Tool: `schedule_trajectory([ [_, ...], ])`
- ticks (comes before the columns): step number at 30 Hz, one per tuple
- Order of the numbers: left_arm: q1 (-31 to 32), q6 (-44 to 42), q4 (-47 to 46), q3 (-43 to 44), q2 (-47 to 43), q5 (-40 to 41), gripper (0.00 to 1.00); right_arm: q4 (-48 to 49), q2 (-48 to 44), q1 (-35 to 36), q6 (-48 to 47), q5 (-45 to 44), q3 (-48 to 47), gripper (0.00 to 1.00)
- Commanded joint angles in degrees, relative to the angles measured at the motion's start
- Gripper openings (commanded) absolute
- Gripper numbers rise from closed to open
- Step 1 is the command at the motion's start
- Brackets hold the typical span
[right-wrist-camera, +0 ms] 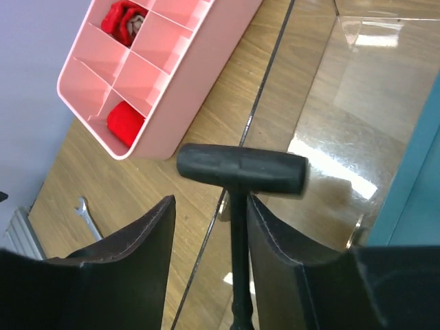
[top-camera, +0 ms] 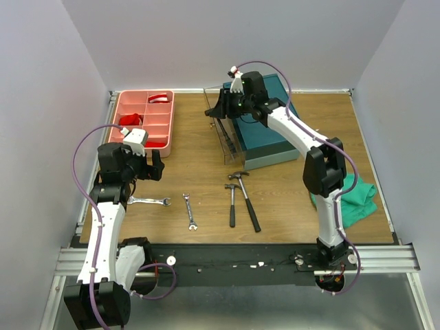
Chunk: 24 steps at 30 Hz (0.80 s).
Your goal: Sort the tools into containers
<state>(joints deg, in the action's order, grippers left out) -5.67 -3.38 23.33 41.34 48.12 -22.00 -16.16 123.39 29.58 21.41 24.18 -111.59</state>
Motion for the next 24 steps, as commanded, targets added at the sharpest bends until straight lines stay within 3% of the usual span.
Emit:
schedule_trajectory([
  [1,-0.48,0.39,-0.57,1.02,0.05,-1.29,0.99,-3.77,-2.97,-1.28,-1.1,-1.07,-0.29,0.58],
  [7,-0.57,3.02,-5.04,0.5,0.84,-1.73,0.99,-14.24,-13.07,-1.28,-6.2,-9.67,-2.94,0.61],
  [14,-0.48,6.36,-9.0,0.58,2.68,-2.08,0.99,-11.96,-23.63,-1.28,-10.77,-10.83,11.29,0.6],
  [17,-0.39,7.85,-9.53,1.81,3.3,-2.0,0.99,-13.81,-28.89,-1.11,-13.05,-10.56,20.24,0.57],
  [18,-0.48,8.12,-9.88,1.99,3.56,-1.82,0.99,-13.63,-31.09,-1.02,-13.58,-11.69,27.84,0.57],
  [22,-0.39,9.79,-10.68,1.81,3.91,0.72,0.99,-12.93,-40.15,1.17,-16.48,-15.57,43.25,0.57],
  [24,-0.39,10.14,-10.76,1.64,3.65,2.48,0.99,-13.36,-43.58,2.05,-17.45,-16.18,46.89,0.57],
])
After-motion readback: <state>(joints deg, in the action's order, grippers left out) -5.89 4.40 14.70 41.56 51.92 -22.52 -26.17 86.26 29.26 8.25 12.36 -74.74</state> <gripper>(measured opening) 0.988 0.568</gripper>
